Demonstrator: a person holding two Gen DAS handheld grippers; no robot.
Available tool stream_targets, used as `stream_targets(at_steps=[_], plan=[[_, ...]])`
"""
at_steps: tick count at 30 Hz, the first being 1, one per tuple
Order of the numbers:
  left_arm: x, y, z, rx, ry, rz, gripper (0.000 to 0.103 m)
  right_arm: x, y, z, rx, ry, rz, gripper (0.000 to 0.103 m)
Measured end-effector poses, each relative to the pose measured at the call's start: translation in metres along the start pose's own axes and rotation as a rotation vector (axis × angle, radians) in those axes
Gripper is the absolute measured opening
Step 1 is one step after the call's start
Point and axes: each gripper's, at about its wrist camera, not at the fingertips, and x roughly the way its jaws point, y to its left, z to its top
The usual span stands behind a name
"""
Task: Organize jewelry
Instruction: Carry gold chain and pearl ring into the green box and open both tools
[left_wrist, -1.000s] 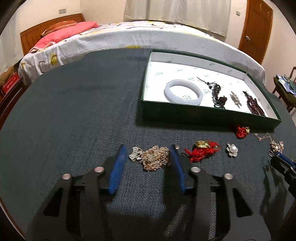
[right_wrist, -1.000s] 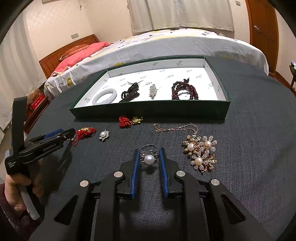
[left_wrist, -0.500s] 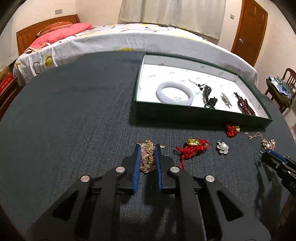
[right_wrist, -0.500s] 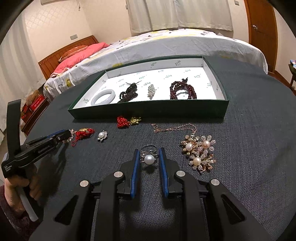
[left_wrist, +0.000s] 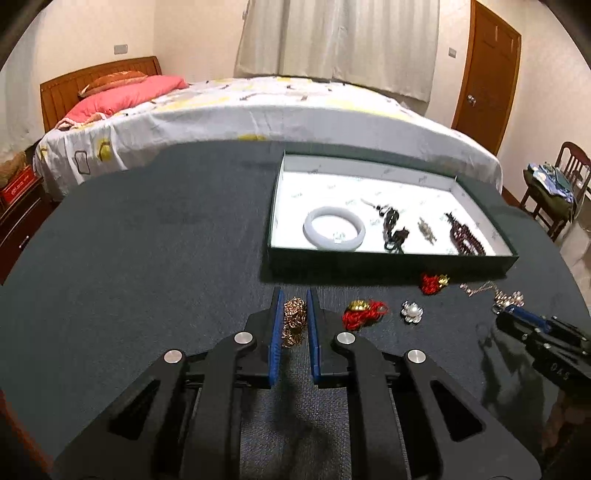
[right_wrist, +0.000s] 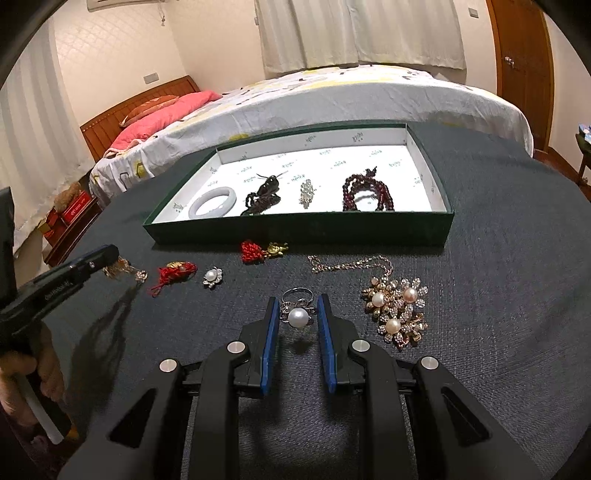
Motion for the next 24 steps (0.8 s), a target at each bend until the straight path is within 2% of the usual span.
stream_targets(at_steps=[24], plan=[[-0.066, -0.015, 0.045, 0.006, -0.18, -0.036, 0.012, -0.047, 0.01, 0.027, -0.018, -0.124, 0.013, 0.022]])
